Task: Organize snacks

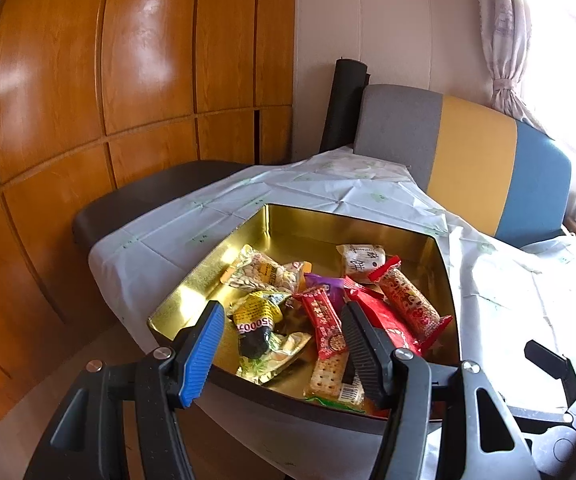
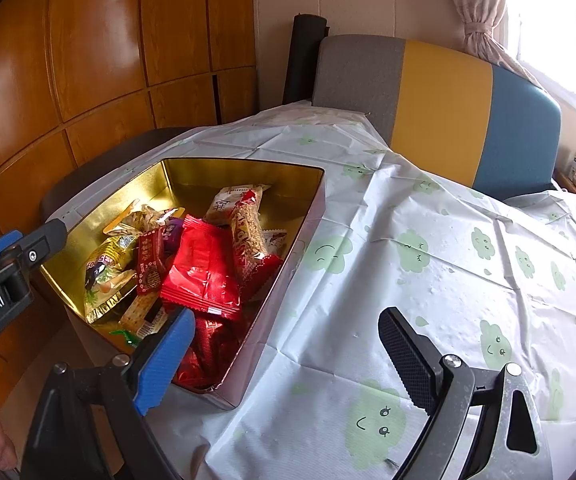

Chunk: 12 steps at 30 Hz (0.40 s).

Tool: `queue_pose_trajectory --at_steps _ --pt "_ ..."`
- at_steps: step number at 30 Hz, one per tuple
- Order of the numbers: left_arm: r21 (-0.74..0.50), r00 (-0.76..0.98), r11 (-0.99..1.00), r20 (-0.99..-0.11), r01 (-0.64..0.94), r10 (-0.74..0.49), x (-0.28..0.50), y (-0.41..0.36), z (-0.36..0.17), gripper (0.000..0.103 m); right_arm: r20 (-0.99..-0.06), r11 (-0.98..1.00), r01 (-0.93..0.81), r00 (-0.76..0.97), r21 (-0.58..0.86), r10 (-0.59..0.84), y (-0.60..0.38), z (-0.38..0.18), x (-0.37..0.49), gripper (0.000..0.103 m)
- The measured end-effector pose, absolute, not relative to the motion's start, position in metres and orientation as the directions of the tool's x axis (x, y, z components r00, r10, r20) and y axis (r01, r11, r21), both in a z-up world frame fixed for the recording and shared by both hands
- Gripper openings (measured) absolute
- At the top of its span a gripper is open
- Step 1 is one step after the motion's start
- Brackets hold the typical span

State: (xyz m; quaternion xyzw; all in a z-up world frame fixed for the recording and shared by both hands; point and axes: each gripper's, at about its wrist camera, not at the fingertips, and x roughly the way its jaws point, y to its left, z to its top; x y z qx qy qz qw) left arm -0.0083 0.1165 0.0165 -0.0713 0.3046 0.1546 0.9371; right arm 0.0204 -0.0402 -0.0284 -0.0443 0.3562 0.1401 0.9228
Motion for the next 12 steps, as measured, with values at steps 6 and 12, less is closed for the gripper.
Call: queue_pose_trajectory --at_steps 6,12 --pt "-0.067 0.779 0.939 -0.58 -0.338 0.239 -0.009 0.12 0.017 0.047 -0.668 0.96 -0.28 0.711 0.019 0.221 -0.045 -0.028 0.021 0.094" --pt "-0.081 0.746 0.937 -0.63 -0.341 0.217 -0.002 0.125 0.01 0.048 -0.67 0.968 -0.252 0.715 0.018 0.198 -0.058 -0.028 0.024 0.094"
